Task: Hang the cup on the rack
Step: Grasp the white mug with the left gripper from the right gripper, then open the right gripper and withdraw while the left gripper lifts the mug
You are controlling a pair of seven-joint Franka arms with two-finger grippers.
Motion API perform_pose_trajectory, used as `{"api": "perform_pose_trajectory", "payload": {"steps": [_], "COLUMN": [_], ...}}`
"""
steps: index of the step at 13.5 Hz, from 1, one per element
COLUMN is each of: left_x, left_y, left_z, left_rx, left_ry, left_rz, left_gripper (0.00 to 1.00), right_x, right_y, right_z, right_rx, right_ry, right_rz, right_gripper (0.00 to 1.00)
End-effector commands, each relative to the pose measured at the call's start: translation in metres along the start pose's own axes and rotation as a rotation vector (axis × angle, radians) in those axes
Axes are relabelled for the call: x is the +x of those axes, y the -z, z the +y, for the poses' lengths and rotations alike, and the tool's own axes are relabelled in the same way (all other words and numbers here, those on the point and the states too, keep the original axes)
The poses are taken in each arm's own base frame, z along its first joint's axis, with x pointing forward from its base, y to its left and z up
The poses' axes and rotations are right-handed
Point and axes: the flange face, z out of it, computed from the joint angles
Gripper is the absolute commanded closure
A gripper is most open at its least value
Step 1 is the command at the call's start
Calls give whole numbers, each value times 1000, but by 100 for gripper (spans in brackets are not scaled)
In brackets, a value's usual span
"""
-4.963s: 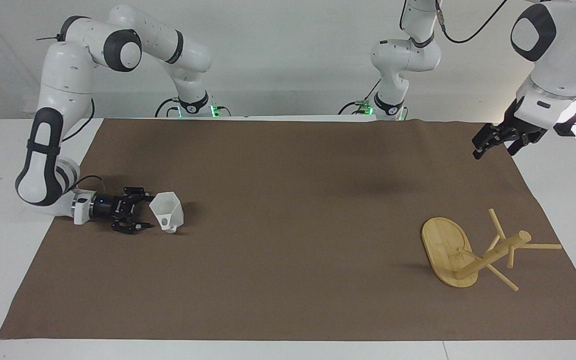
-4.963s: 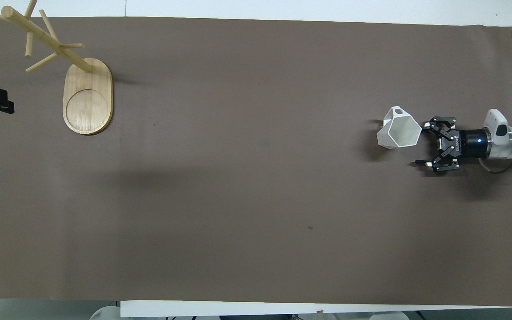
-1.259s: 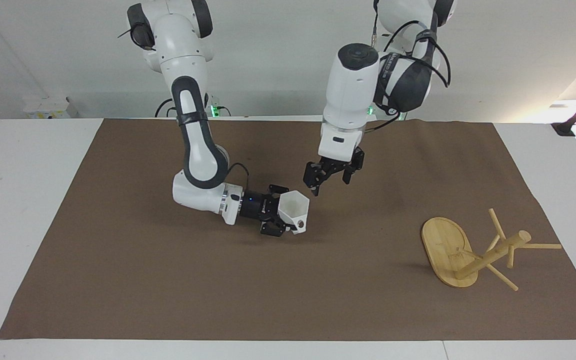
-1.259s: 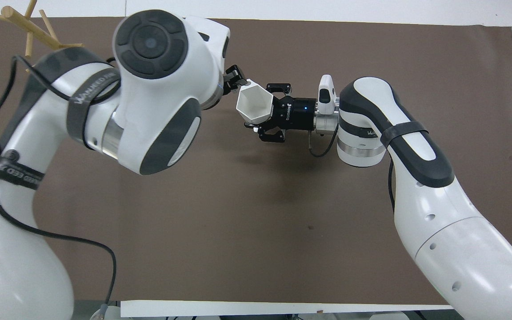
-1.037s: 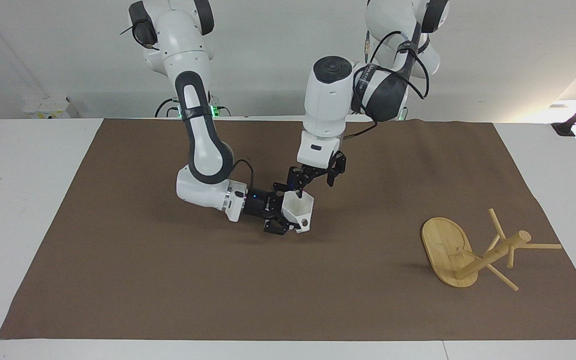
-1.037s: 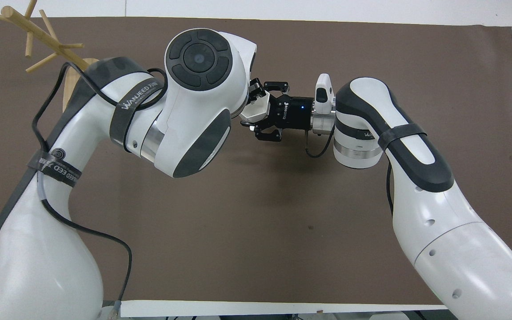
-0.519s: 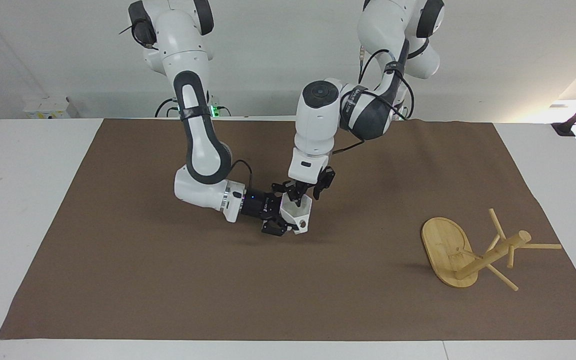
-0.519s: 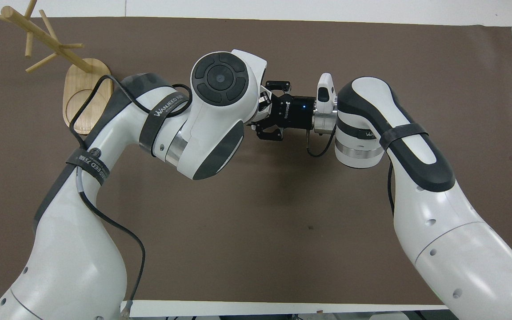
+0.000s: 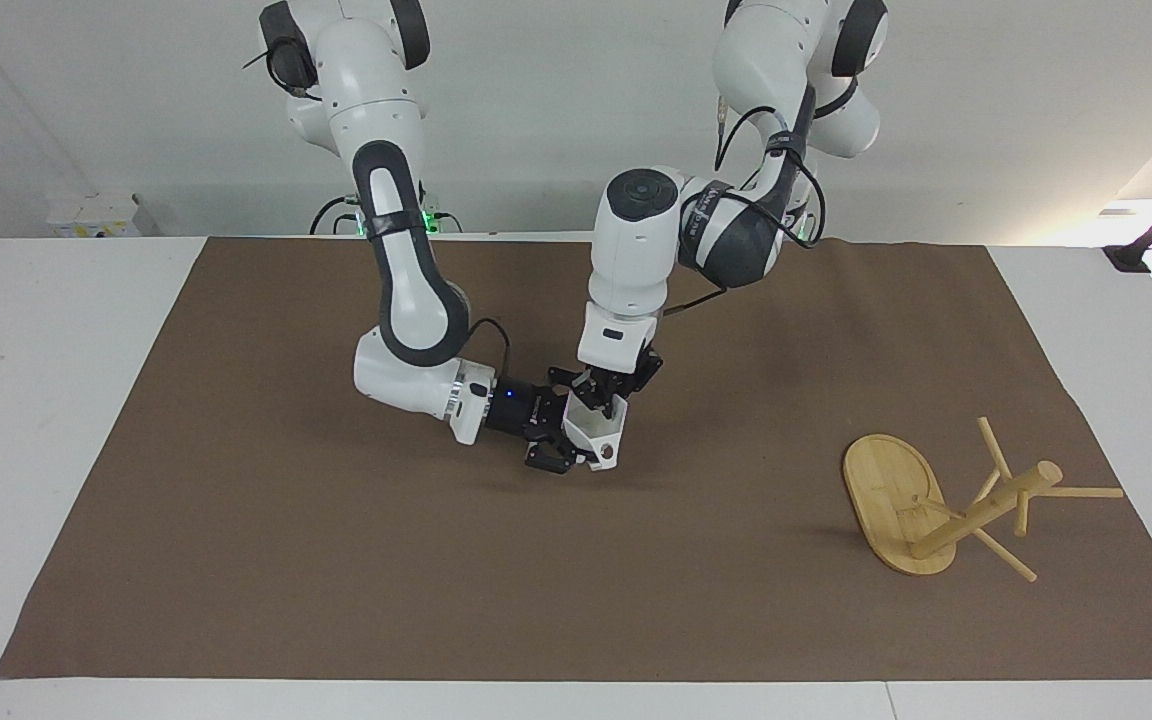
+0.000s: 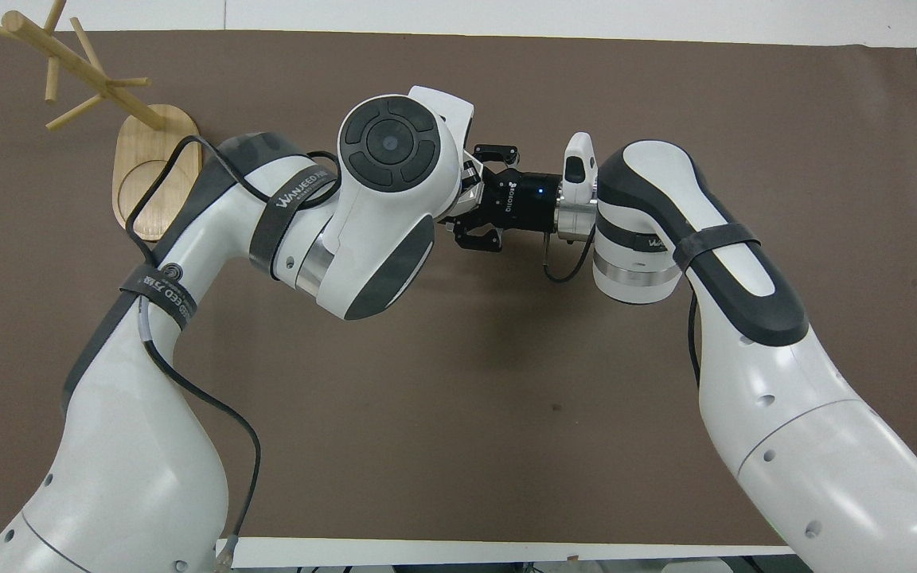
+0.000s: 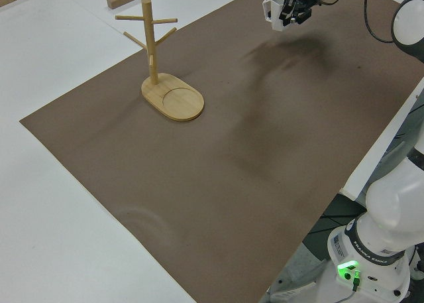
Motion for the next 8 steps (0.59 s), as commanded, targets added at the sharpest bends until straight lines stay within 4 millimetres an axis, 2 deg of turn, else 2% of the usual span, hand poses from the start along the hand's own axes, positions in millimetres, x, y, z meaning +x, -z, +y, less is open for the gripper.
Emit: {"api": "perform_pose_trajectory", "payload": {"steps": [1,3,6,7,8], "left_x": [11,27,35,43,59], "left_y": [3,6,12,14,17], "left_z": [-7,-10,-14,-20,-32], "left_rx": [7,-31,-44,-39,-31], "left_ry": [-38,-17,7,22,50], "left_rz": [52,79,95,105,120], "left_gripper": [100,100,100,100,100], "right_x": [11,29,26,31,24], "right_y": [13,45,105,129,159], "right_z": [3,19,48,54,64], "right_rx": [-30,-84,-76,-72,-74], "right_ry": [-25,5,93,125,130], "right_rz": [7,4,-97,-132,-188], "right_gripper": [0,0,0,0,0]}}
